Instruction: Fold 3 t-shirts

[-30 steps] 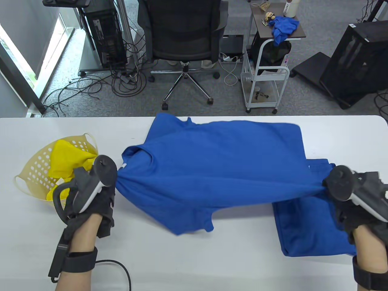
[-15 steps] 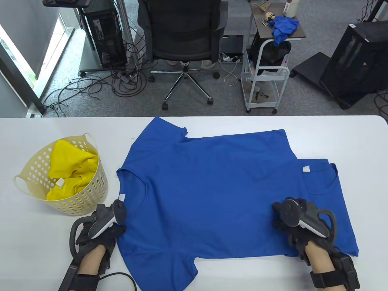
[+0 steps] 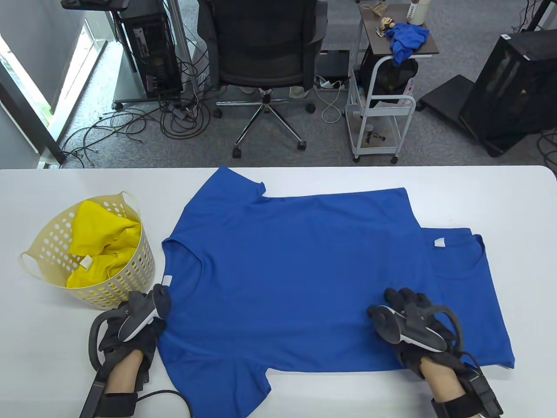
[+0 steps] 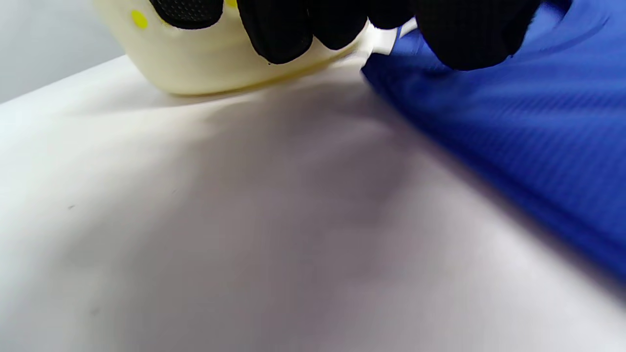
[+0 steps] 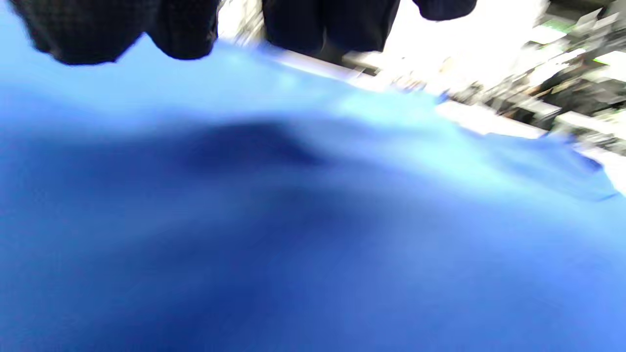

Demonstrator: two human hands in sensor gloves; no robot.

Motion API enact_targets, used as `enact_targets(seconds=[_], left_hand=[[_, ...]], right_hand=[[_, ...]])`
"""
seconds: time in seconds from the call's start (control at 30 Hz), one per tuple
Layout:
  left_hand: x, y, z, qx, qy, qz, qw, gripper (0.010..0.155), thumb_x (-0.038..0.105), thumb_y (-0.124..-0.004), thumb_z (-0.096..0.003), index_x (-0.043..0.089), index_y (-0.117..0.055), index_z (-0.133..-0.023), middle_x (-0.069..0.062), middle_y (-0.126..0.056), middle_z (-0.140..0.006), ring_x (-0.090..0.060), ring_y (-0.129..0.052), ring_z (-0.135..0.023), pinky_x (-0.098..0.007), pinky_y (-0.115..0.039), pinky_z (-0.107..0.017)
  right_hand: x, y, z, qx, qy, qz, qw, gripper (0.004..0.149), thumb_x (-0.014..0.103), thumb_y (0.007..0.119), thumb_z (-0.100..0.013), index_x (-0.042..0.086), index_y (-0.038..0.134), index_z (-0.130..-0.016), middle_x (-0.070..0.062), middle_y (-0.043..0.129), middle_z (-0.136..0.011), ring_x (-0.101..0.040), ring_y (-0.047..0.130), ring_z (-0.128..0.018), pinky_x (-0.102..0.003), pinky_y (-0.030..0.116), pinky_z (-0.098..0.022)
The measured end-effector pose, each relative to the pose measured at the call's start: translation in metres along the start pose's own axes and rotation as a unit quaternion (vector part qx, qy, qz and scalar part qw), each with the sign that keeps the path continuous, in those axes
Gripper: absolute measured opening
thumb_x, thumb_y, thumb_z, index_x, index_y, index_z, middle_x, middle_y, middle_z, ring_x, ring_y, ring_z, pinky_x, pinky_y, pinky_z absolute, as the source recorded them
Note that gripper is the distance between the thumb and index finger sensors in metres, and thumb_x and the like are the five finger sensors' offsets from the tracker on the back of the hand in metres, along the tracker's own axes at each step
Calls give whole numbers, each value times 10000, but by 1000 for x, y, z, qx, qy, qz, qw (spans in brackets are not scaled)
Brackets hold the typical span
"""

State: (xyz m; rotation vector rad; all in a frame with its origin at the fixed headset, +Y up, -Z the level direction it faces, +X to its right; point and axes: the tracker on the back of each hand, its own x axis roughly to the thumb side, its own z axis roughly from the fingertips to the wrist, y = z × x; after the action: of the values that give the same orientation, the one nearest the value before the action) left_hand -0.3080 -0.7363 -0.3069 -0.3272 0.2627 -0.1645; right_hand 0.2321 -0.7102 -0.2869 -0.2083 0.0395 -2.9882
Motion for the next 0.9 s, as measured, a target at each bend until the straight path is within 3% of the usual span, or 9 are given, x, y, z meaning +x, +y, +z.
enact_targets(seconds=[0.1, 0.23, 0.3, 0.5, 0.63, 0.7, 0.9], left_hand=[[-4, 5, 5, 20, -23, 31, 999, 572, 505, -724, -445, 450, -556, -989, 100, -626, -1081, -163, -693, -1014, -494, -582, -799], [-2, -5, -1, -10, -18, 10, 1000, 499, 481, -724, -452, 498, -624, -940, 108, -634, -1087, -157, -679, -1034, -489, -574, -805], [0, -11, -6, -30, -7, -14, 999, 495, 480, -722, -453, 526, -598, -930, 112, -617, -1089, -158, -664, -1040, -496, -573, -805], [-2, -7, -3, -10, -5, -10, 1000, 489, 480, -727, -450, 533, -620, -924, 103, -627, -1093, -176, -669, -1036, -514, -571, -802], [-5, -10, -5, -42, -3, -12, 999, 542, 504, -748, -431, 555, -576, -942, 93, -594, -1113, -193, -644, -1051, -526, -555, -806], [-7, -11, -4, -63, -1, -5, 998, 577, 517, -752, -425, 560, -534, -957, 83, -540, -1134, -204, -616, -1063, -531, -545, -808], [-9, -11, -6, -51, 3, -7, 999, 569, 505, -775, -415, 586, -544, -929, 95, -566, -1120, -194, -634, -1054, -531, -553, -805]], right_hand=[[-48, -3, 6, -22, 77, -48, 996, 457, 404, 821, -394, 321, 788, -843, -26, 817, -917, -364, 791, -869, -647, 544, -692], [-85, 30, 4, 78, 131, -21, 988, 446, 384, 834, -393, 329, 798, -834, -36, 815, -918, -377, 783, -873, -644, 554, -683], [-89, 42, 0, 133, 143, -23, 980, 453, 393, 816, -399, 366, 756, -847, -44, 790, -939, -388, 764, -887, -639, 561, -679], [-86, 31, -3, 75, 144, -27, 986, 462, 397, 834, -386, 354, 780, -843, -43, 777, -955, -386, 739, -914, -648, 530, -700], [-85, 42, -6, 160, 139, -21, 977, 497, 421, 803, -387, 381, 710, -874, -52, 735, -989, -403, 717, -928, -648, 535, -695], [-87, 40, -5, 151, 135, -47, 978, 523, 423, 821, -371, 355, 727, -881, -75, 733, -995, -416, 702, -933, -656, 520, -695], [-92, 44, -5, 154, 146, -55, 976, 505, 410, 843, -353, 396, 732, -845, -48, 729, -988, -404, 718, -924, -649, 532, -692]])
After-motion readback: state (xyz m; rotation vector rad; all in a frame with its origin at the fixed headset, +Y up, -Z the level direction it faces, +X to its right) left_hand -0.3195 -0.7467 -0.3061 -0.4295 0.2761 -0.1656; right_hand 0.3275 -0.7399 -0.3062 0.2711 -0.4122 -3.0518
